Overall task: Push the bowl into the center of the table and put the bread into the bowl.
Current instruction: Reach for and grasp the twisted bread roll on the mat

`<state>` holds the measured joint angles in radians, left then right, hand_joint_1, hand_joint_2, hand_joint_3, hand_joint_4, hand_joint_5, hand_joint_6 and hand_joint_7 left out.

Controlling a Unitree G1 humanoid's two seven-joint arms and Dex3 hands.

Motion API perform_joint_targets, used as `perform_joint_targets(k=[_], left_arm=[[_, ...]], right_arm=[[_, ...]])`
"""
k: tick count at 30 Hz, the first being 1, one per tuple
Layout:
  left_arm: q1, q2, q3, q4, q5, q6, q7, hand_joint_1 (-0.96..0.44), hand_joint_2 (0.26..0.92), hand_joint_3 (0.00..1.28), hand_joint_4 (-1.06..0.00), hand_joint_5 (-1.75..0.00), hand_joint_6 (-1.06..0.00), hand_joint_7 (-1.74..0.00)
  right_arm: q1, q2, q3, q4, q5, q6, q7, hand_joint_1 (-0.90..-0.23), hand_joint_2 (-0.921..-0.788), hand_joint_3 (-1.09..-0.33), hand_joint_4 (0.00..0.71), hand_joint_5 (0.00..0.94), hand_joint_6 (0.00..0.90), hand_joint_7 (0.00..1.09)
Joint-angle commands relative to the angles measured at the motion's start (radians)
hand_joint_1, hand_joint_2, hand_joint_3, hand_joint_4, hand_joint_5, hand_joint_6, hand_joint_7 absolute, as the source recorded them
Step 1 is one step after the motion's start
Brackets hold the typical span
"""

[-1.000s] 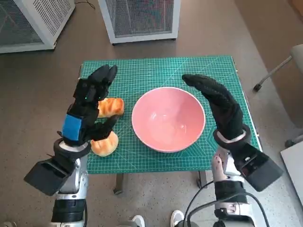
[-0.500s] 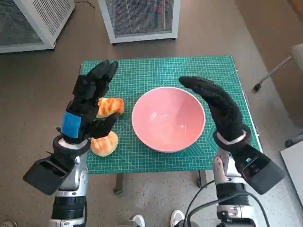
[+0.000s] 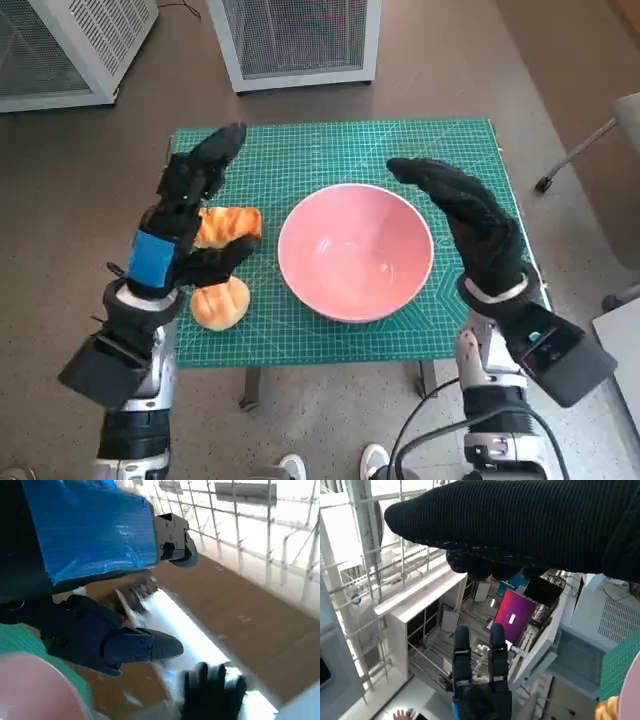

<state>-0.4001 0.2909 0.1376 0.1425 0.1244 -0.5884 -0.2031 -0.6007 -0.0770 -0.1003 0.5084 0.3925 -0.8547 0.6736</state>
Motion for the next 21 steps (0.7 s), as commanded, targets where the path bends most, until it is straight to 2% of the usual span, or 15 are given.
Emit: perform_joint_targets(k=[1,4,6,10,14,21], left_arm=[[-0.04,0.149,0.002,-0.058,0.23,0.219,0.013,-0.53,0.906,0.07,-0.26,0.0,-0.14,-0.43],[-0.073,0.197,-0.026,-0.093,0.287,0.418,-0.071,-0.44,0.848,0.02,-0.27,0.0,-0.27,-0.32],[-0.101,0.22,-0.05,-0.099,0.316,0.53,-0.125,-0.33,0.803,0.01,-0.29,0.0,-0.35,-0.24],[-0.162,0.247,-0.103,-0.072,0.392,0.7,-0.198,-0.15,0.768,0.01,-0.3,0.0,-0.39,-0.15],[-0.223,0.26,-0.163,-0.031,0.474,0.823,-0.248,-0.03,0.762,0.0,-0.31,0.0,-0.4,-0.11],[-0.333,0.272,-0.281,0.077,0.577,0.951,-0.312,0.01,0.761,0.0,-0.29,0.0,-0.41,-0.08]], right_arm=[[0.013,-0.007,0.001,-0.009,0.022,0.032,0.018,-0.584,-0.921,-0.716,0.298,0.0,-0.001,0.74],[0.016,-0.009,-0.001,-0.015,0.027,0.04,0.02,-0.581,-0.921,-0.706,0.295,0.0,-0.001,0.74],[0.017,-0.011,-0.002,-0.016,0.031,0.045,0.021,-0.577,-0.921,-0.698,0.292,0.0,-0.001,0.73],[0.018,-0.012,-0.006,-0.016,0.041,0.051,0.029,-0.573,-0.921,-0.685,0.287,0.0,-0.001,0.71],[0.017,-0.01,-0.007,-0.017,0.043,0.053,0.031,-0.572,-0.921,-0.677,0.286,0.0,-0.001,0.69],[0.012,-0.006,-0.008,-0.007,0.049,0.058,0.037,-0.569,-0.921,-0.672,0.287,0.001,-0.001,0.68]])
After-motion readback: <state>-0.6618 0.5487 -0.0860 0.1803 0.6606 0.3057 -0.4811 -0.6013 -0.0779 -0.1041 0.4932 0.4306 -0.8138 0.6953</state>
